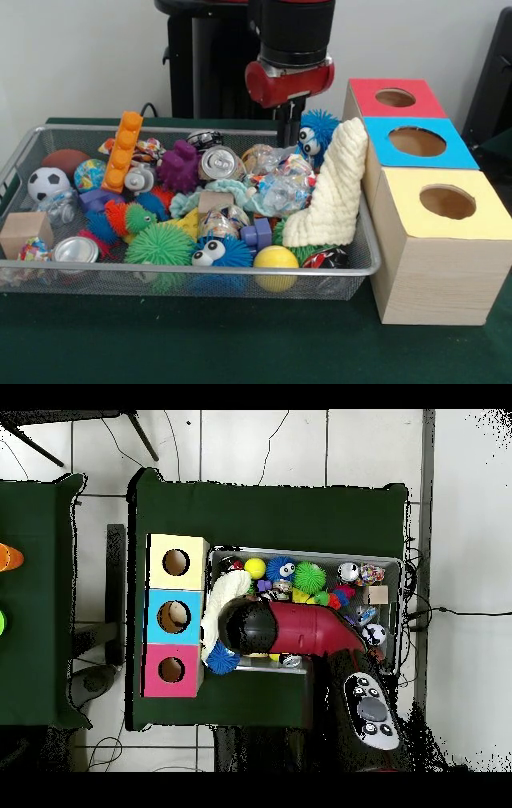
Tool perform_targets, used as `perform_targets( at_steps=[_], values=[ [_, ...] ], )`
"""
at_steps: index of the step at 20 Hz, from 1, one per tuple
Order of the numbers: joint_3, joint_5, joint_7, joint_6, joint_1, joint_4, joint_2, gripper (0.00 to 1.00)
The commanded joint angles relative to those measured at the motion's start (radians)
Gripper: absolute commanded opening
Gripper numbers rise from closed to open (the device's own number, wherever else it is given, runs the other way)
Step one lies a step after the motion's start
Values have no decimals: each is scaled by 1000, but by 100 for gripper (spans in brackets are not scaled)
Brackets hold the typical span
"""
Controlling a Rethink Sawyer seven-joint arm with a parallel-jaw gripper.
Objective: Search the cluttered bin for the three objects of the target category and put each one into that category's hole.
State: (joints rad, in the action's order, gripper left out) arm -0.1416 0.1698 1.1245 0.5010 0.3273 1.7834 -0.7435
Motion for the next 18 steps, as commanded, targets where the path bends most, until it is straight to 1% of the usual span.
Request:
perform_targets(
  at_steps=[1, 4, 7, 11, 16, 18],
  values=[
    [-140, 108, -87, -61, 122, 118, -21, 0],
    [-140, 170, -104, -52, 151, 128, -24, 0],
    [-152, 221, -107, -77, 196, 143, -21, 0],
    [-183, 272, -104, -81, 238, 155, -24, 0],
    [-218, 315, -90, -66, 276, 164, -29, 0],
    [-224, 342, -105, -53, 289, 159, -26, 0]
  ],
)
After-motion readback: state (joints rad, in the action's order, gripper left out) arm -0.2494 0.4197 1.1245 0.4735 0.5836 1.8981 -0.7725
